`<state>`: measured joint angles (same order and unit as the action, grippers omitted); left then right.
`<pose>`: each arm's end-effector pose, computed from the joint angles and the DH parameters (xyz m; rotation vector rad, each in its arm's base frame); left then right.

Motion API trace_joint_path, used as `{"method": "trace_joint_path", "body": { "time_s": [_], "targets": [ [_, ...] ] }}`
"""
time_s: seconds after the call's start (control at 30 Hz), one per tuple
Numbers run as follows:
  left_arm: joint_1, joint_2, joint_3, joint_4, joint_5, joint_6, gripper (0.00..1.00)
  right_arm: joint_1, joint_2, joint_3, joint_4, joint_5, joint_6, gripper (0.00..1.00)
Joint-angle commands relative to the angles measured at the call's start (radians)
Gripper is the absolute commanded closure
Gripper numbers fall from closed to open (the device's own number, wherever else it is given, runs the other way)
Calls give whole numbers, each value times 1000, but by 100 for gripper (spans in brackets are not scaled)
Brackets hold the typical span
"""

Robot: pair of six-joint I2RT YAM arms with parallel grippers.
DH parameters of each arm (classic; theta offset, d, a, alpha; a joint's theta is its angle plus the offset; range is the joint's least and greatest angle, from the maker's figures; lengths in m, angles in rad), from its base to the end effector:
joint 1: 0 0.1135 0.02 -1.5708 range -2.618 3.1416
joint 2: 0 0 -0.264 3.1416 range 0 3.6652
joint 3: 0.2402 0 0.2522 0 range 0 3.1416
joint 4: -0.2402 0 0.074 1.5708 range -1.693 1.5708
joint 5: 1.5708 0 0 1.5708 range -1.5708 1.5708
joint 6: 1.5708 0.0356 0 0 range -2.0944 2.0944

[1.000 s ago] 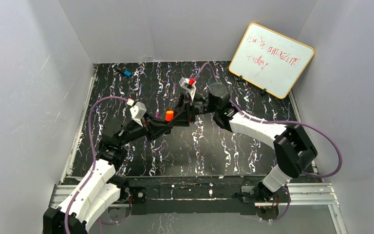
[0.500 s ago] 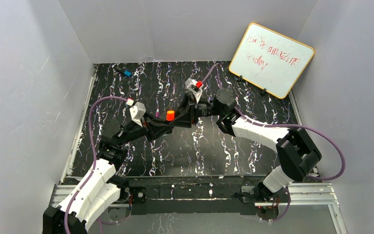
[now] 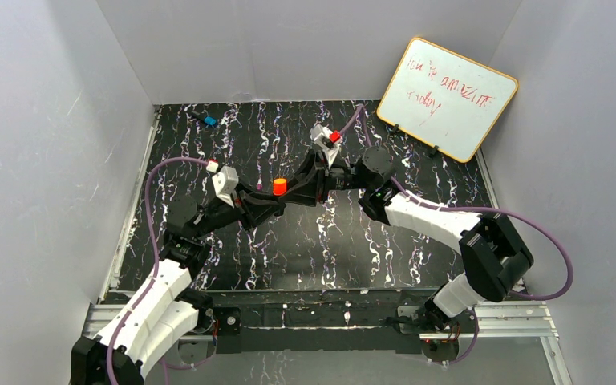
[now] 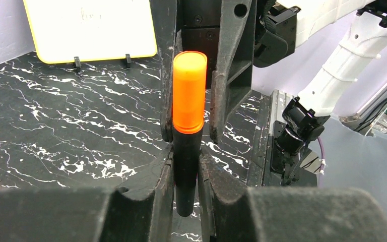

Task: Insert the pens into the pen caps

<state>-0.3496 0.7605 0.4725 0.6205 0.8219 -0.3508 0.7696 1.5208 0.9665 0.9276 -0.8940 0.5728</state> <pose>0.1541 -0.0839 0.3155 0.7468 1.2229 -1.0889 0.2222 0.2540 0.3344 -1.0103 1.1735 1.6305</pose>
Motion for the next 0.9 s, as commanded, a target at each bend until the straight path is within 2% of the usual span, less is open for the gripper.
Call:
{"method": "trace_joint_path", "body": {
  "time_s": [0.0, 0.87],
  "targets": [
    [11, 18, 24, -20, -28, 17, 100, -1, -61, 43, 128, -16, 24, 64],
    [11, 46, 45, -79, -41, 38, 100, -7, -90, 108, 142, -39, 43, 66]
  ]
}}
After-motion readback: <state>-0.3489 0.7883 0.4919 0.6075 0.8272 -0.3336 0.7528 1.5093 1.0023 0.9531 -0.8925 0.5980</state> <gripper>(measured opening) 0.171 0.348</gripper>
